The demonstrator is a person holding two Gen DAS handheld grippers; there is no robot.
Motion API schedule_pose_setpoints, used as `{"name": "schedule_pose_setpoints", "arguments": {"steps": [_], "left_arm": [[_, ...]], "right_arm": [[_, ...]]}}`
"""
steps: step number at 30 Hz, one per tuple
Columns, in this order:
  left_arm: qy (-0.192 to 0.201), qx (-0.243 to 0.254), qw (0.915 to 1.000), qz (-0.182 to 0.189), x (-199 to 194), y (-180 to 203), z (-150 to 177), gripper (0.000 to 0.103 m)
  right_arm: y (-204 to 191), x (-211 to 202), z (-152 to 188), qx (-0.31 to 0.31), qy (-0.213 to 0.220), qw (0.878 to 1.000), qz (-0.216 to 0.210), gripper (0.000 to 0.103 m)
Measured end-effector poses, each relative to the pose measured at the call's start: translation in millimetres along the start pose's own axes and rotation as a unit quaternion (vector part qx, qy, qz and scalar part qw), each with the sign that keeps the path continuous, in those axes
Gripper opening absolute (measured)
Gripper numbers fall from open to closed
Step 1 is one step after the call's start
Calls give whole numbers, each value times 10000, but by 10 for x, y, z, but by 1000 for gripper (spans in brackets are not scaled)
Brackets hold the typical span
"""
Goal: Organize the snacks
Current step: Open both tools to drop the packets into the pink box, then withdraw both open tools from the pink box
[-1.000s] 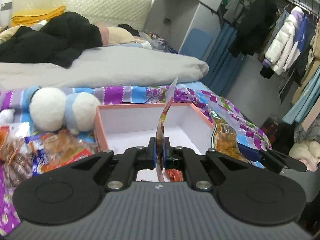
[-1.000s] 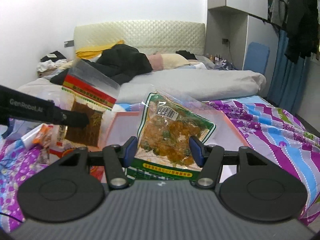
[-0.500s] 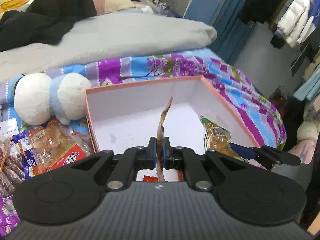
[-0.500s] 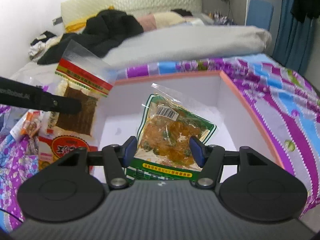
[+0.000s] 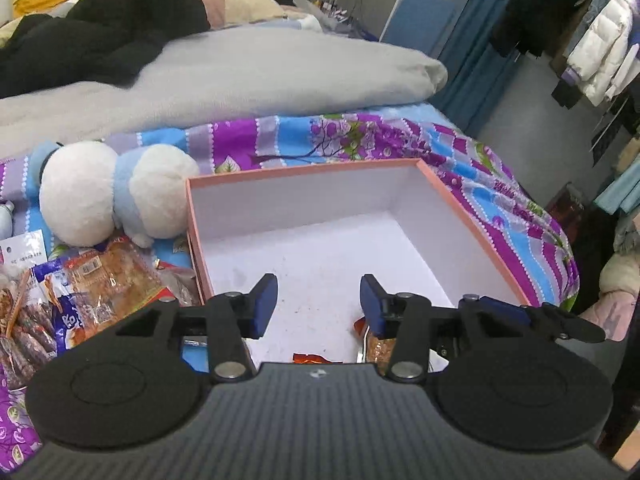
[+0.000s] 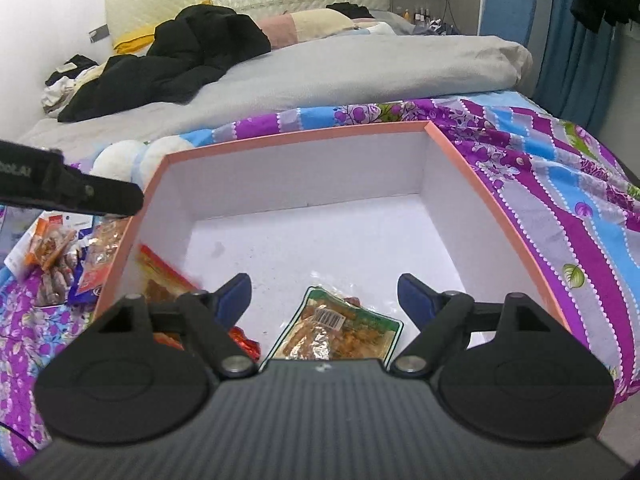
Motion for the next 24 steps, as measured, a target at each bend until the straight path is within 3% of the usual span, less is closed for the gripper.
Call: {"name": "schedule_pose_setpoints", "arguments": {"steps": [8,15,24], "left_arm": [[552,275,9981,-49,-463,25,121,52],[1020,355,9941,-96,-919,-43,291,52],[1526,303,9876,-194,-1447,-204,682,52]], "right_arm": [[-127,-171,-33,-35,274,9996,-100,82],[-315,-463,-98,-49,758,9966,-313,82],[-652,-837,23,-6,1355,9890,-590,82]]}}
Point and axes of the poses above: each gripper's, at about its wrist camera, not at the fingertips, and x roughly the way its jaws point, y to its right, z to its underside, the point moved 1 cm from there along x, roughly the way its jaws point, and after that the axes turned 4 degrees about -y, right-handed, at the moved point
